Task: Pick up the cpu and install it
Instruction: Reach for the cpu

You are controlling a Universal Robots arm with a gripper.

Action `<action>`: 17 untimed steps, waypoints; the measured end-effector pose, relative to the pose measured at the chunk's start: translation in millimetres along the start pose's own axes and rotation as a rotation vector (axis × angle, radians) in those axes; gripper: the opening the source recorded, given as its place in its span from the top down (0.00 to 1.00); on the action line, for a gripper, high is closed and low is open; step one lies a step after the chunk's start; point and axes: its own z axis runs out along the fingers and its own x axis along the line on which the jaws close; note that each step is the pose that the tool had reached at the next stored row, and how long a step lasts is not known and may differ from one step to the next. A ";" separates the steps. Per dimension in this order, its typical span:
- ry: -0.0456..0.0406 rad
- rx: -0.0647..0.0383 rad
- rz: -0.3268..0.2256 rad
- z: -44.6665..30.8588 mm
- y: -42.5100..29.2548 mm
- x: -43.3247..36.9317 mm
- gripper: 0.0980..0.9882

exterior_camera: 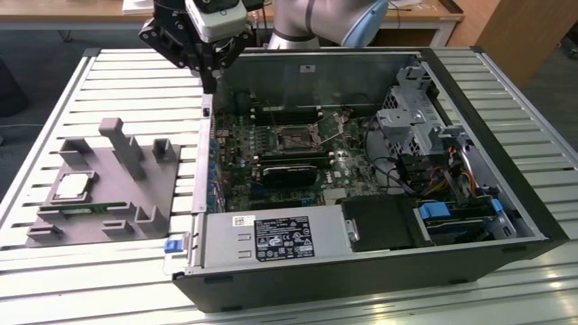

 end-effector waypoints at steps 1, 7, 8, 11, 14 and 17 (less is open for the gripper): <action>0.0000 0.000 0.000 0.1 -0.1 0.9 0.99; 0.0001 0.000 0.000 0.3 -0.5 6.3 0.99; 0.0001 0.000 0.000 0.3 -0.6 7.2 0.99; 0.0002 0.000 0.000 0.4 -0.8 10.0 0.99; 0.0003 0.000 0.000 0.6 -1.0 12.7 0.99; 0.0003 0.000 0.000 0.7 -1.2 15.4 0.99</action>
